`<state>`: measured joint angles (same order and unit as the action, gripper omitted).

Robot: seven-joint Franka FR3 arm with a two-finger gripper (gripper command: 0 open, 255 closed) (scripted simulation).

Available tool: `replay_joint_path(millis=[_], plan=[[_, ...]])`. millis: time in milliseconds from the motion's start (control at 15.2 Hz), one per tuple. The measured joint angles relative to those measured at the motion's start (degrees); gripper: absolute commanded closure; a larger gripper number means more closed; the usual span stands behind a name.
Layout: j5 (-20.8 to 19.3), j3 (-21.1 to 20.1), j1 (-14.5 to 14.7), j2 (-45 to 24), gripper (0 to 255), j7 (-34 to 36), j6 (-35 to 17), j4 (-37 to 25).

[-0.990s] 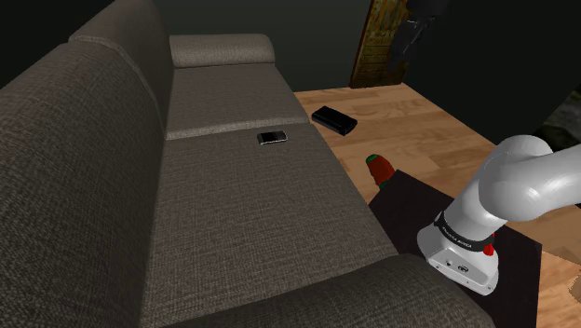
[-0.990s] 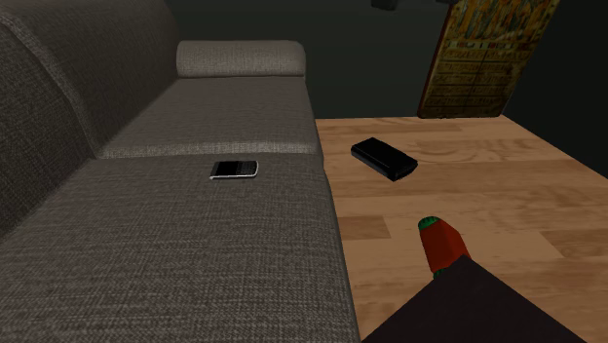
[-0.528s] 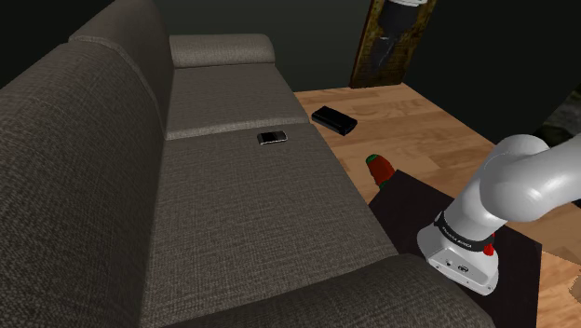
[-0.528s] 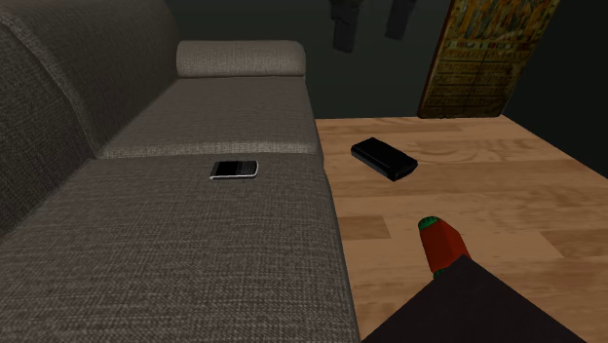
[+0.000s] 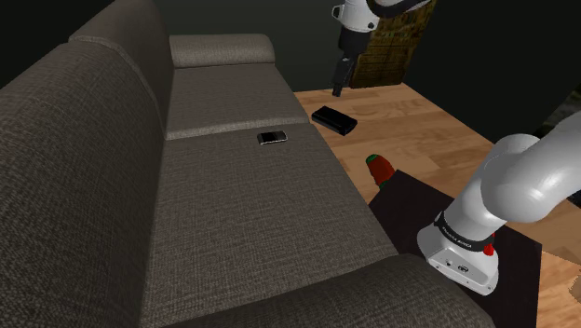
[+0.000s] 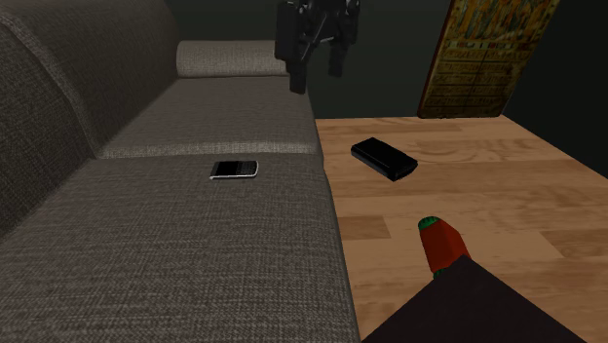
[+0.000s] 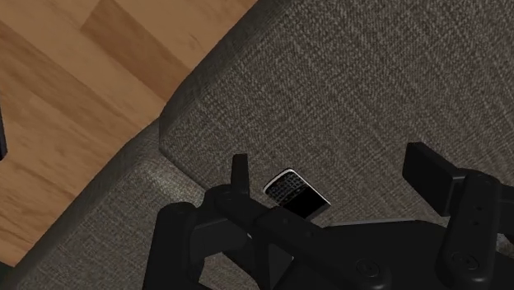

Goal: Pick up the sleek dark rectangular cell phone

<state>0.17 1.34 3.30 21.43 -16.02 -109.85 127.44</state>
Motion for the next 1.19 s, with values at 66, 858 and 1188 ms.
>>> replay_joint_path(millis=[66,858,1188], plan=[[0.13,-0.05,0.37,-2.27,0,-0.9,-1.35,-0.8],[1.2,-0.9,3.0,-27.01,0,-13.19,-11.16,-13.87],[1.03,-2.12,3.72,-37.28,0,-17.52,-12.88,-21.6]])
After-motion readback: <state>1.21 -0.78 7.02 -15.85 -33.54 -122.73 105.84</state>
